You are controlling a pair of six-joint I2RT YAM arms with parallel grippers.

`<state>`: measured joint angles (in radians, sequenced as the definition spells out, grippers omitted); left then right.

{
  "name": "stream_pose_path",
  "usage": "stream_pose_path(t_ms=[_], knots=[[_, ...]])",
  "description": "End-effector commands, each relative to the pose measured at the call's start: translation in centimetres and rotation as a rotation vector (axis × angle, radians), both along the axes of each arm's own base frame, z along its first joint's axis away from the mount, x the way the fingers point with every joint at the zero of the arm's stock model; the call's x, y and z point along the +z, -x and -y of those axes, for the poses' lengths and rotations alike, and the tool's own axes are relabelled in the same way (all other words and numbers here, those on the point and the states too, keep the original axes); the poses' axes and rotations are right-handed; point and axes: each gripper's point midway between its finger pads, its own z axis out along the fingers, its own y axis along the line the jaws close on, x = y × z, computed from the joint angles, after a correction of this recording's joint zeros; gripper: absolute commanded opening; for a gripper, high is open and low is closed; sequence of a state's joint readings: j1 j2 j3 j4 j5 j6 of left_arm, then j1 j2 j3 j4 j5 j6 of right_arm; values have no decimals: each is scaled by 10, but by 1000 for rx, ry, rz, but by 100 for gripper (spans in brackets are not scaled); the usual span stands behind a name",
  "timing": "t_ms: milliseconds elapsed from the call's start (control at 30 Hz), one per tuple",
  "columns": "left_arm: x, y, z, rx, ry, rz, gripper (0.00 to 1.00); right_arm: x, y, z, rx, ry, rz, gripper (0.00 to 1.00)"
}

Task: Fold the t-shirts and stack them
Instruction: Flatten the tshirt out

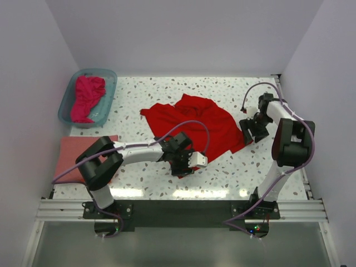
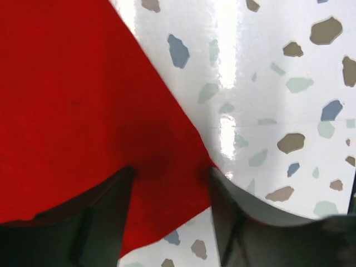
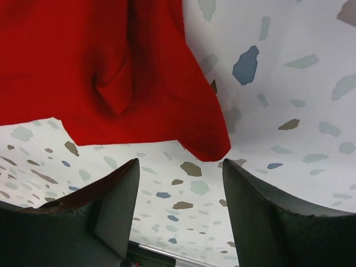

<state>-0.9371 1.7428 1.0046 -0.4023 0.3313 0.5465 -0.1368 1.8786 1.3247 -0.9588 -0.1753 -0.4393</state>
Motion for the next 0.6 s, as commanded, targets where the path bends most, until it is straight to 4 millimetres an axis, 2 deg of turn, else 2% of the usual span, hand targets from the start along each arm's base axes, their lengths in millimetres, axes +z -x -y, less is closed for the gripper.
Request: stream_pose_path(t_ms=[0,33,100,133,167,200,267,300,367,467,500,567], knots=[[-18,-10,-11,17,-57,58,56,-7,-5,-4,-24,-14,16,64],[-21,-12,-17,21,-81,71,42,-8,-4,-2,-26,-8,12,65],[-23,-15,-33,46,-117,63,24,-8,-4,-1,-21,0,15,65],[-19,-18,-37,67,-110,46,8,-7,-5,1,-19,7,19,65],[-8,-19,-46,91,-106,23,3,-5,-5,2,-11,11,28,65],[3,-37,-59,163,-86,10,0,-3,-5,2,-8,12,30,65],[31,-43,-75,194,-40,-32,0,2,-7,2,1,12,48,65],[46,-63,-88,252,-9,-17,0,4,-7,1,4,8,55,65],[70,-69,-101,263,31,-31,0,9,-10,-2,10,-9,73,67],[80,-83,-125,337,35,-55,0,18,-10,-10,32,-55,89,69],[80,-92,-138,386,38,-65,0,23,-12,-12,35,-65,105,70],[75,-100,-151,459,41,-99,0,27,-10,-17,43,-94,112,71]])
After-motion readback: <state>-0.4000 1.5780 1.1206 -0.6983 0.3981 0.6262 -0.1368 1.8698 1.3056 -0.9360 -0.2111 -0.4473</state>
